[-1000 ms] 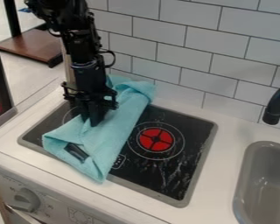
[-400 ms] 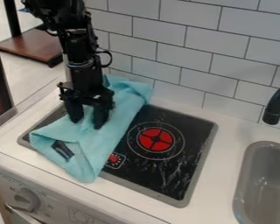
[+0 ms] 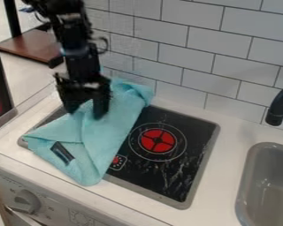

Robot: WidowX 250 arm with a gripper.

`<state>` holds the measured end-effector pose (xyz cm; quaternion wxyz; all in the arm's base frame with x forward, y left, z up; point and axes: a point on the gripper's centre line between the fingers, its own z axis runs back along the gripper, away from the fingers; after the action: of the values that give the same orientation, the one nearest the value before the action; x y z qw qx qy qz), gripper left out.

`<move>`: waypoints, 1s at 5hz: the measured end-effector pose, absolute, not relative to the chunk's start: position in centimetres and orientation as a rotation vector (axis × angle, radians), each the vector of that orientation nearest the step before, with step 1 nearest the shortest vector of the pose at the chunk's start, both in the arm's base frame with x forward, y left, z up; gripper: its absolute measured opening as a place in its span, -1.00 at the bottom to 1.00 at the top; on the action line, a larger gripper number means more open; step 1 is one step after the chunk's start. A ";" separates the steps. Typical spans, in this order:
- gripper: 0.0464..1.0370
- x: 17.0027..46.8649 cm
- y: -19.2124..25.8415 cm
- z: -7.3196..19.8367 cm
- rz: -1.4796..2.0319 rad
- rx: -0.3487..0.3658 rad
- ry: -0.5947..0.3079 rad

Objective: Fold the cloth from right to left

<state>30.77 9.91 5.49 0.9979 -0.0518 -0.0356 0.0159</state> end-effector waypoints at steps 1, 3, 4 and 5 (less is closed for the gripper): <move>0.92 30.6 9.5 7.8 -0.006 -0.141 -0.117; 0.92 29.7 9.9 10.9 -0.081 -0.093 -0.145; 0.92 29.8 9.9 11.1 -0.083 -0.091 -0.149; 0.92 29.7 10.0 11.1 -0.083 -0.091 -0.149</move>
<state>29.75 9.99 11.07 0.9953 -0.0453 -0.0746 -0.0413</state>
